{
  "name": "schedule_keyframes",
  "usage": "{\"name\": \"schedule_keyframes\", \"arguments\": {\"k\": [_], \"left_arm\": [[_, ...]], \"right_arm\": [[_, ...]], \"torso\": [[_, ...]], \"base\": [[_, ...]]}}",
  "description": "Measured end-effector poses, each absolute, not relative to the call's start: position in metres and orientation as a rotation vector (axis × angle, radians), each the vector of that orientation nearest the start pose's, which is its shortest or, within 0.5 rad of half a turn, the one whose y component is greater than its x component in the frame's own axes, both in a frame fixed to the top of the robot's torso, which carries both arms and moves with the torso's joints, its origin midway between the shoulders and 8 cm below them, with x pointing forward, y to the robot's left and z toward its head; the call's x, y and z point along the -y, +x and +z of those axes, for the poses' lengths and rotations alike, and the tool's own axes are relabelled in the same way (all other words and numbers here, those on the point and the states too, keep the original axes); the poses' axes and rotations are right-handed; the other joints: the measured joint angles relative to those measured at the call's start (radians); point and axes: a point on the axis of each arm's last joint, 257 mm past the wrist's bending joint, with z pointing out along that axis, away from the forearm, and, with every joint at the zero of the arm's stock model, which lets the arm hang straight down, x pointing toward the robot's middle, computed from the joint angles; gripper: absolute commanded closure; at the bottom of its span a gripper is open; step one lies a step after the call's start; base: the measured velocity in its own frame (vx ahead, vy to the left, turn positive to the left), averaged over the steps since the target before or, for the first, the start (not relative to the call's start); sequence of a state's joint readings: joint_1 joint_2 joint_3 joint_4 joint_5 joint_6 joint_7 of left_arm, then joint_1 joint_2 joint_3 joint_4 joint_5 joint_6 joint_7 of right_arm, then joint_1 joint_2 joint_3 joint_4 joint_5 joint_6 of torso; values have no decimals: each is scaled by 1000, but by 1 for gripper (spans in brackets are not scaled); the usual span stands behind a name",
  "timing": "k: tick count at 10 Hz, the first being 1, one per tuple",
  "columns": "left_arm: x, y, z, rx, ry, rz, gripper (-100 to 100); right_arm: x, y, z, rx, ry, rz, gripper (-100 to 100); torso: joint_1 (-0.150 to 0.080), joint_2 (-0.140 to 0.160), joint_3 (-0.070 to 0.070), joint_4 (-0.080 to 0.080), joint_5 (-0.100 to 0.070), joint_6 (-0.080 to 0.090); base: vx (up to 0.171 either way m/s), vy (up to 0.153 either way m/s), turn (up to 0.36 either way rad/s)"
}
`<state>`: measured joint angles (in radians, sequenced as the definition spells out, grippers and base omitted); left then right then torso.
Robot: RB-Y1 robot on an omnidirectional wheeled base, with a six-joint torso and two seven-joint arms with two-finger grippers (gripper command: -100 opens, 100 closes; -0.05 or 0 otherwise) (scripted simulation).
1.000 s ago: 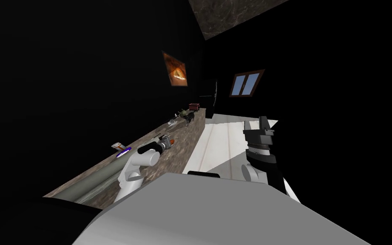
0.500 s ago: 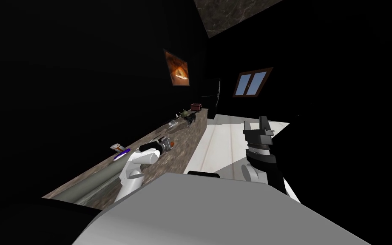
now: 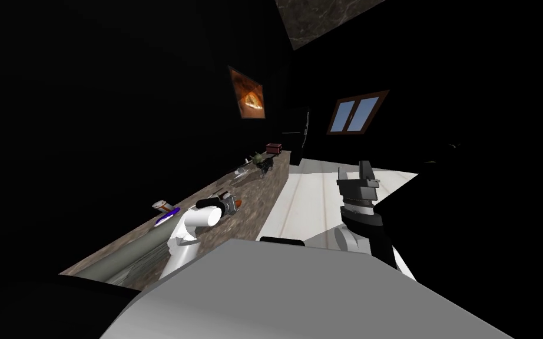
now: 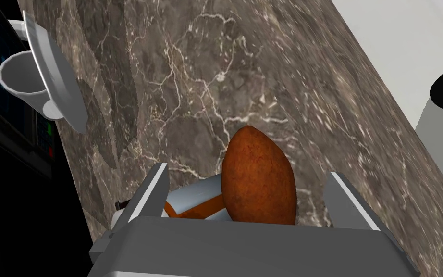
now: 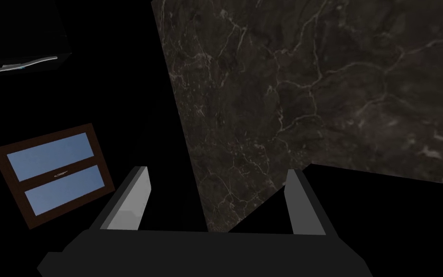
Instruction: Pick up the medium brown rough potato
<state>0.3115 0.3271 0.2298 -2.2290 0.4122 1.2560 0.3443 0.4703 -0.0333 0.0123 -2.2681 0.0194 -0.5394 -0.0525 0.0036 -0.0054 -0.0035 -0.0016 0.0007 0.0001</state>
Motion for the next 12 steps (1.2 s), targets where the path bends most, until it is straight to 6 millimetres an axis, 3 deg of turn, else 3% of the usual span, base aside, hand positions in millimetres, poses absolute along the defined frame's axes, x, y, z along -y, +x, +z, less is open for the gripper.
{"name": "schedule_keyframes", "arguments": {"k": [1,2,3,6,7,11,12], "left_arm": [[-359,352,-304,-1426,-2200,-737,-100],[-359,351,-305,-1428,-2205,-733,0],[-359,351,-305,-1428,-2204,-733,-100],[-362,357,-316,-1421,-2206,-730,-100],[-362,358,-316,-1421,-2205,-731,100],[-362,357,-317,-1421,-2208,-731,100],[-362,357,-317,-1421,-2208,-731,0]], "right_arm": [[265,343,36,-601,599,1376,0],[265,343,36,-601,599,1376,0],[265,343,36,-601,599,1376,0],[265,343,36,-601,599,1376,0],[265,343,36,-601,599,1376,0],[265,343,36,-601,599,1376,0],[265,343,36,-601,599,1376,0]], "torso": [[0,2,1,0,0,0],[-1,4,2,1,0,0],[-2,5,3,1,0,0],[-2,5,3,1,-1,0],[-2,5,3,1,-1,0],[-1,5,3,2,-1,1],[-1,5,3,2,-1,1]], "base": [[20,16,3],[0,0,0],[12,-1,-18],[13,-5,-13],[0,0,0],[0,0,0],[0,0,0]]}}
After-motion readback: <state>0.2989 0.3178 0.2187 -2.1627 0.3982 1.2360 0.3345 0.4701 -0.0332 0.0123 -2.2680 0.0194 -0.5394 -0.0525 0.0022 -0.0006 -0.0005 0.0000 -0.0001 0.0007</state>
